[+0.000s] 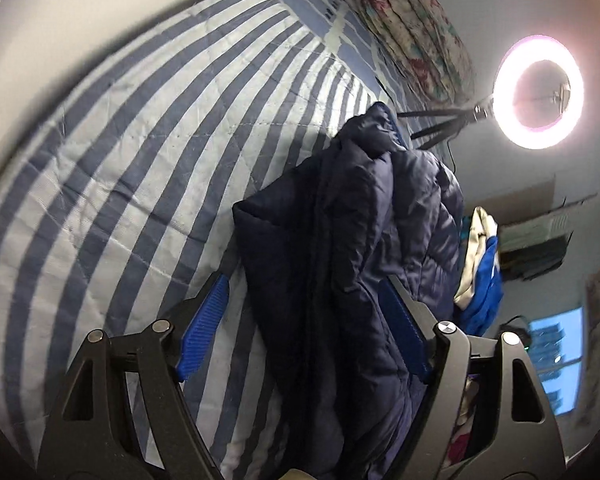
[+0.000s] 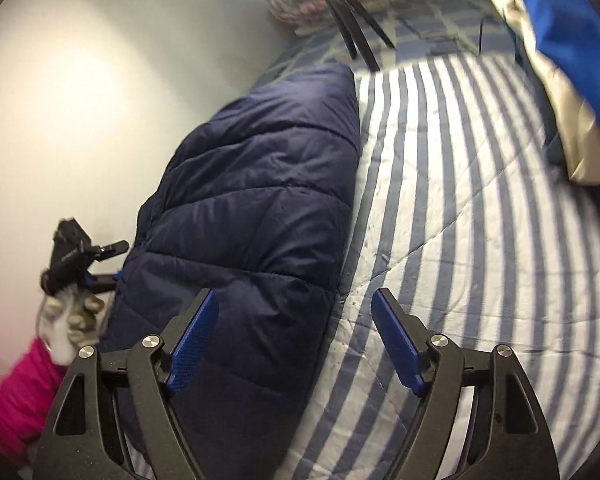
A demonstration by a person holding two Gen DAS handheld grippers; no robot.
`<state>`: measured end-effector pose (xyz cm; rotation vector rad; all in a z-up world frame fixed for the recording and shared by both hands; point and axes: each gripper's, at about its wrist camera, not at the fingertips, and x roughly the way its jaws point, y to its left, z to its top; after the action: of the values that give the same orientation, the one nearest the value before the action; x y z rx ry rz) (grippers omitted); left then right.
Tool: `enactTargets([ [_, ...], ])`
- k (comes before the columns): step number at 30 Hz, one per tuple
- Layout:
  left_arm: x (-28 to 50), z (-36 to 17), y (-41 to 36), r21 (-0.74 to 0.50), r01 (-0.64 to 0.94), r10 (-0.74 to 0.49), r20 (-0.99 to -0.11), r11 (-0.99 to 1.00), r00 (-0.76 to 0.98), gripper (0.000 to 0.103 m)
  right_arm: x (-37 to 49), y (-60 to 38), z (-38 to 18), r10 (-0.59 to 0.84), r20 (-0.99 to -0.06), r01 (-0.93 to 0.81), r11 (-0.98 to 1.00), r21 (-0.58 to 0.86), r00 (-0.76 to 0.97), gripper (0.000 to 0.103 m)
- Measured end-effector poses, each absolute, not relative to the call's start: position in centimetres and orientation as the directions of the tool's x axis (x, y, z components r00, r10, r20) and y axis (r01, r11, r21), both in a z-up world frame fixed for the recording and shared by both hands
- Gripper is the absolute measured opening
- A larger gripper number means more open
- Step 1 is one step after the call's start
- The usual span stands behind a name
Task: Fold large clothes
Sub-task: 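Grasp the folded jacket with both tools and lift it off the bed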
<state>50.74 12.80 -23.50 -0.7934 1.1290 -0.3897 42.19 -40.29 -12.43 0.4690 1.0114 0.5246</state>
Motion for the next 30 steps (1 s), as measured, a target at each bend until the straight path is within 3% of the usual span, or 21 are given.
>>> enactTargets([
  [13, 52.8, -24.2, 10.9, -0.745, -0.065, -0.661, -0.625, 0.664, 0.415, 0.079, 45.9, -39.6, -15.3, 0.708, -0.584, -0.167, 0.681, 0.713, 0.396, 0.079],
  [17, 53.5, -24.0, 9.7, -0.720, -0.057, -0.638, -0.647, 0.692, 0.418, 0.074, 47.5, -37.8, -15.2, 0.719, -0.580, -0.195, 0.676, 0.710, 0.382, 0.079],
  [19, 53.7, -23.7, 9.0, -0.683, -0.041, -0.608, -0.675, 0.729, 0.419, 0.067, 47.9, -36.7, -15.1, 0.713, -0.593, -0.211, 0.688, 0.694, 0.373, 0.078],
  [21, 53.8, -23.3, 8.1, -0.647, -0.017, -0.584, -0.698, 0.762, 0.414, 0.049, 47.4, -35.8, -14.7, 0.692, -0.619, -0.224, 0.714, 0.663, 0.372, 0.076],
  [22, 53.8, -23.1, 7.9, -0.636, -0.009, -0.576, -0.704, 0.771, 0.416, 0.046, 47.4, -35.5, -14.5, 0.679, -0.633, -0.225, 0.727, 0.649, 0.372, 0.073],
  [24, 53.6, -22.3, 7.1, -0.587, 0.020, -0.538, -0.727, 0.809, 0.427, 0.032, 46.7, -35.4, -14.2, 0.665, -0.646, -0.224, 0.741, 0.633, 0.374, 0.066],
  [26, 53.2, -21.5, 6.3, -0.534, 0.047, -0.496, -0.745, 0.844, 0.445, 0.025, 46.4, -35.4, -13.6, 0.647, -0.659, -0.216, 0.756, 0.617, 0.383, 0.052],
  [30, 52.2, -19.6, 4.7, -0.430, 0.090, -0.415, -0.764, 0.898, 0.493, 0.016, 45.6, -34.9, -11.8, 0.589, -0.701, -0.231, 0.806, 0.545, 0.401, 0.034],
])
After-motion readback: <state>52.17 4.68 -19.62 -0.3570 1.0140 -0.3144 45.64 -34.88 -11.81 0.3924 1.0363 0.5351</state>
